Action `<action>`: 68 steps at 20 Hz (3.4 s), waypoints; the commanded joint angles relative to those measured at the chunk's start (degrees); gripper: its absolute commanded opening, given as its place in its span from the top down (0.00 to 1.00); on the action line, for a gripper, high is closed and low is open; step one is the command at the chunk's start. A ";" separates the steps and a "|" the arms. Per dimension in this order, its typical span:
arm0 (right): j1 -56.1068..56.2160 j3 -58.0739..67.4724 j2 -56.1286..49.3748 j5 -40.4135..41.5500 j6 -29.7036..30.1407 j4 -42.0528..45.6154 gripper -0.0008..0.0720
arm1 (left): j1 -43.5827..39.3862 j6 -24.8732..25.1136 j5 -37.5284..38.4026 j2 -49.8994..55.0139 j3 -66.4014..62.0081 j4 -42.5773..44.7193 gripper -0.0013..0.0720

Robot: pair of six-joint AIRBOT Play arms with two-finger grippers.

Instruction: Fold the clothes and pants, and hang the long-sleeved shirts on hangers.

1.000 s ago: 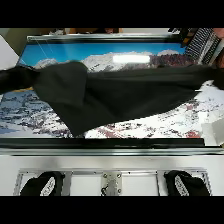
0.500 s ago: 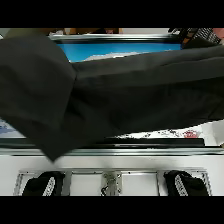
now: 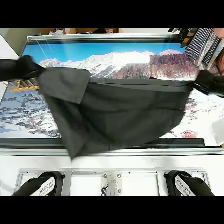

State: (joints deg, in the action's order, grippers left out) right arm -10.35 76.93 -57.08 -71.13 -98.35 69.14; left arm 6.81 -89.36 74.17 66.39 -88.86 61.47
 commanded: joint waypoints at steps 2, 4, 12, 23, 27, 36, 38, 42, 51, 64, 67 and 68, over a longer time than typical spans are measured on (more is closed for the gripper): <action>1.31 0.90 -18.16 23.50 2.54 -7.04 0.59 | -1.66 1.03 -4.76 24.72 -6.91 -0.37 0.61; 0.48 4.26 -21.90 26.67 4.94 -13.16 0.09 | -1.36 -1.79 -2.12 31.52 -14.93 -1.79 0.07; -1.42 0.33 -9.73 16.96 7.13 -5.31 0.10 | 0.09 -0.68 3.78 21.90 -7.13 18.56 0.08; -0.15 -24.72 7.06 17.00 6.60 -4.96 0.10 | -35.12 -0.66 -22.47 5.75 34.51 45.53 0.08; -0.15 -26.03 7.06 16.70 6.64 -6.38 0.10 | -44.22 -2.01 -21.90 12.74 33.90 56.00 0.08; -0.17 -26.10 7.06 14.05 6.73 -6.34 0.10 | -38.01 -5.70 -10.10 27.47 22.43 55.43 0.08; -0.17 -26.10 7.04 14.10 6.71 -6.32 0.10 | -36.48 -6.80 -8.09 27.58 21.24 55.39 0.08; -0.31 -26.10 7.02 14.05 6.69 -5.88 0.10 | -35.85 -8.00 -7.87 25.83 20.57 55.49 0.83; -16.81 -41.48 7.10 4.81 -1.36 7.48 0.10 | -20.00 -9.66 -12.79 6.47 27.63 34.27 0.97; -0.09 -52.26 -9.33 41.77 8.61 -27.87 0.10 | 0.90 -9.66 -15.72 -13.20 42.32 28.33 0.97; 2.71 -52.00 -9.46 44.87 8.74 -27.78 0.23 | 2.93 -9.66 -15.23 -14.25 42.34 28.30 0.97; 2.71 -51.47 -9.40 44.81 10.45 -27.80 0.58 | 3.52 -9.68 -15.30 -14.56 42.34 28.26 0.97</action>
State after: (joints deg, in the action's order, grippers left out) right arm -10.13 24.95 -65.71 -29.82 -90.04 43.18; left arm 8.19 -99.02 58.74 53.21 -46.87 89.93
